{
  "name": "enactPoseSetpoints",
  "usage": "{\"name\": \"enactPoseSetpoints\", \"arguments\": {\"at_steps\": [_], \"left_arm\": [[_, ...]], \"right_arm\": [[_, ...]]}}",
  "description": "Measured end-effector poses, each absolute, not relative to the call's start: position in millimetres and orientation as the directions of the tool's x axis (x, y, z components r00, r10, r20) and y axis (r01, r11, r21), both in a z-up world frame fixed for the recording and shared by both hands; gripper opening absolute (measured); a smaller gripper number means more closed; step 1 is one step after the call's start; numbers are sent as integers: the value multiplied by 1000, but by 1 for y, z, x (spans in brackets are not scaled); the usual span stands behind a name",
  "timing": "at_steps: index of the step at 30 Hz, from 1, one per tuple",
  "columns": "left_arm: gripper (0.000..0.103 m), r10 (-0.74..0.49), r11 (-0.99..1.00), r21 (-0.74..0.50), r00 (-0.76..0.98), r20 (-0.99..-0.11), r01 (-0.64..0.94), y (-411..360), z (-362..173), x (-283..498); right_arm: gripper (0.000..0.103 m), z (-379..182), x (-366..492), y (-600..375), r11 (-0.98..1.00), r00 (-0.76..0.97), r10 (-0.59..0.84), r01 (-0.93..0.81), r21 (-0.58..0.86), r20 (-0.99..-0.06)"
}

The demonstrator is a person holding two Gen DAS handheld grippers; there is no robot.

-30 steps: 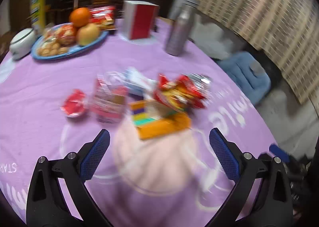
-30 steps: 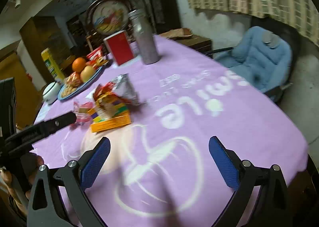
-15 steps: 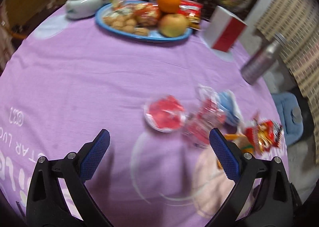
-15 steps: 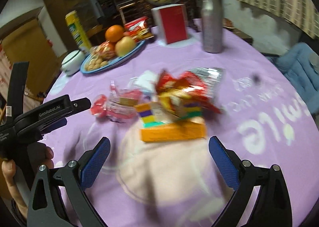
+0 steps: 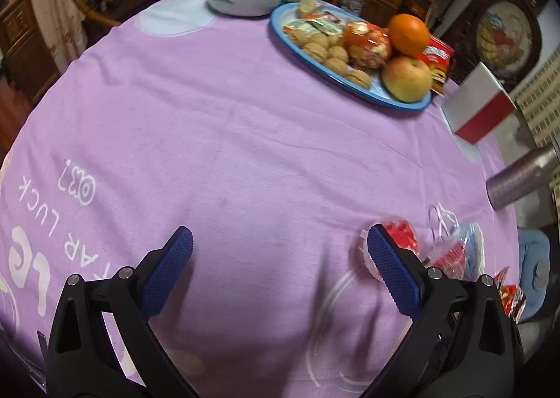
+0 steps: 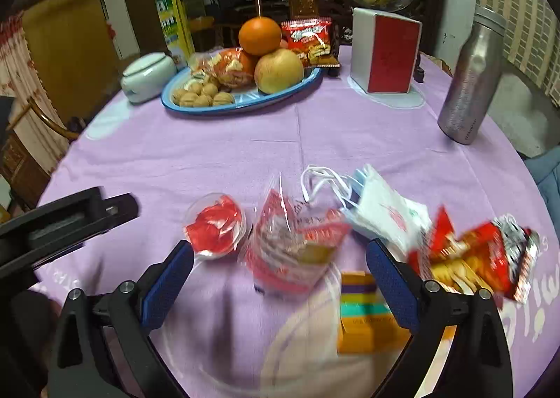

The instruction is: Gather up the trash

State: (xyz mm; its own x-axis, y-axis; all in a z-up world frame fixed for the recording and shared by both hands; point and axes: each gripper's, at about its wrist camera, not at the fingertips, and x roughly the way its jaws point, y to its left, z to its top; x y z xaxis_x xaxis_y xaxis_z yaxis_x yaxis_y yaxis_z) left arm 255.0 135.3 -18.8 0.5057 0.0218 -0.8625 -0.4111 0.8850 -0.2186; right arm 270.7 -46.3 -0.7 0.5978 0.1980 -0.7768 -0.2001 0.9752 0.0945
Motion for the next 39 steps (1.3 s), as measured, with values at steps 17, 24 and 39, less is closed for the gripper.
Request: {"name": "enactPoseSetpoints", "arguments": {"at_steps": [17,24,39], "left_arm": [[96,-6,861,-257,497,-868,-439,145,-24,257],[96,-11,880,-246,500,-866,-407,139,-24,257],[96,-8,967,-144,544,-839,-209,80,-30,262]], "right_arm": [[22,-12,278,-48,958,556,277,-226,178,-784],[21,28,224,-82,916,618,401,-281,285,-676],[23,2,127,-186,956,642,287,-141,259,-711]]}}
